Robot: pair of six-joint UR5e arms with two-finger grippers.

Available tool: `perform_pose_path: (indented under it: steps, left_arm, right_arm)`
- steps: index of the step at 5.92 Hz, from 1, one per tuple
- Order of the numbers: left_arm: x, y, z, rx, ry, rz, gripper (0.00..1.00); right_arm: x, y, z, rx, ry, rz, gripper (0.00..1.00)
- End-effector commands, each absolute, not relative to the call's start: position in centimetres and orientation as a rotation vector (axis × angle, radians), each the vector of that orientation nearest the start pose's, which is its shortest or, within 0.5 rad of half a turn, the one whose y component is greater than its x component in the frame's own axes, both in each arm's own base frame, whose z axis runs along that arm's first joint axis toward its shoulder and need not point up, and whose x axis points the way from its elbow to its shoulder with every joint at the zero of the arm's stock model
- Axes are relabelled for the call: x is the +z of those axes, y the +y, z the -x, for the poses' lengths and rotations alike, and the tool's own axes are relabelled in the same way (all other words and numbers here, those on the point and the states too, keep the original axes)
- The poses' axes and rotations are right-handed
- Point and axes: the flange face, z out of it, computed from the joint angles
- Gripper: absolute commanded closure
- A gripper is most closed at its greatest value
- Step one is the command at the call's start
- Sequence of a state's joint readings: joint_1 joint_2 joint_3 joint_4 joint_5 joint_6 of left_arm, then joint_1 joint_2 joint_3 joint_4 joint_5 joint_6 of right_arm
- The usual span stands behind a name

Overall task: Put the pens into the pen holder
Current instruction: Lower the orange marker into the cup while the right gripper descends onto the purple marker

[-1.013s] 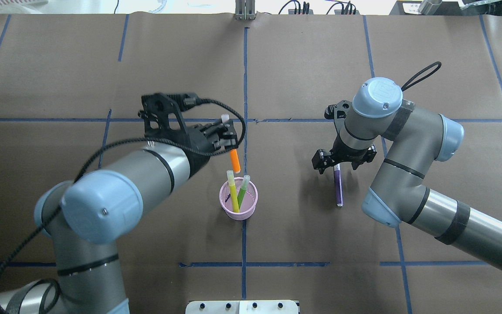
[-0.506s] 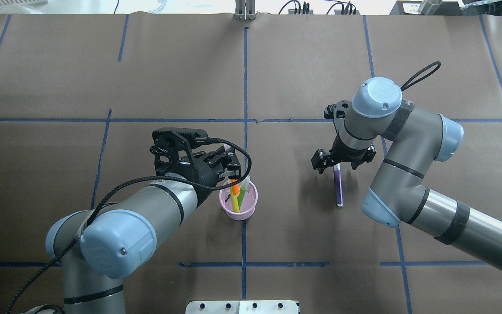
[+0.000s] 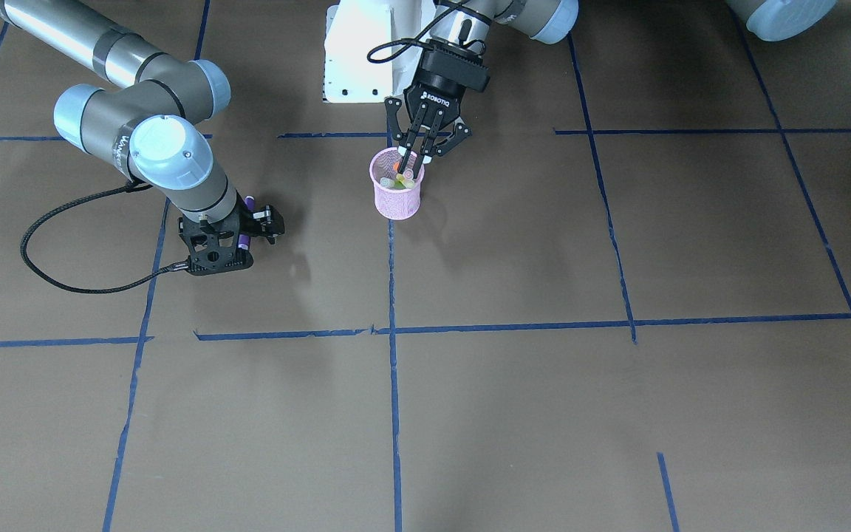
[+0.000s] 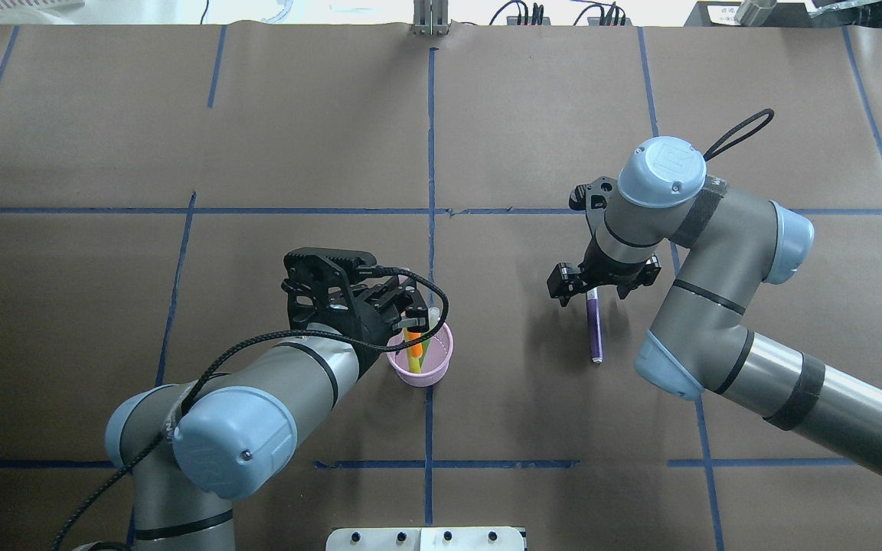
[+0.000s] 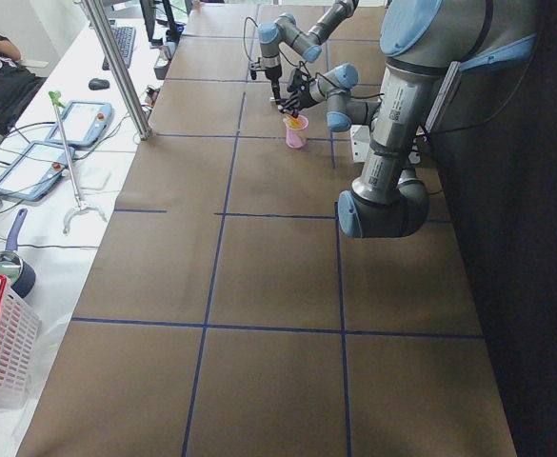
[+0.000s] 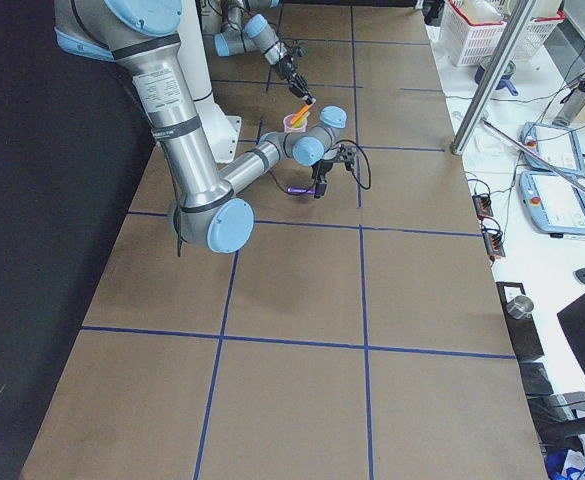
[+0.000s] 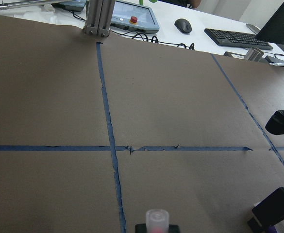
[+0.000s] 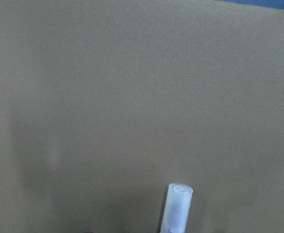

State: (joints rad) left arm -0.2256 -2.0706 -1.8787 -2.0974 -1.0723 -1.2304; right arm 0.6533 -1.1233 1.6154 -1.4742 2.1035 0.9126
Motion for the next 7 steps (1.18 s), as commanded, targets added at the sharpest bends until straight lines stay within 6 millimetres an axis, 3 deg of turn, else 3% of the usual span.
perform_pose_path:
  steps: [1,2,3,6,7]
  left_arm:
    - [17.7,-30.6,-53.1,-0.235,1.136,-0.767,0.98]
    - [17.4,-30.6,-53.0,-0.233,1.140,-0.771,0.52]
    - [17.1,-30.6,-52.9,-0.240,1.146,-0.769,0.01]
    - [16.1,-30.7,-51.7,-0.240,1.170,-0.778,0.00]
    - [15.6,-31.7,-50.5,-0.252,1.164,-0.788,0.00]
  right_arm:
    - [37.7,-46.6,47.6,-0.164,-0.770,0.061,0.00]
    - [37.6,-46.6,47.6,-0.164,-0.771,0.060,0.00]
    - [37.6,-46.5,47.7,-0.165,-0.771,0.061,0.00]
    - [37.3,-46.5,48.0,-0.137,-0.770,0.074,0.00]
    - [37.5,-46.6,48.0,-0.134,-0.767,0.076,0.03]
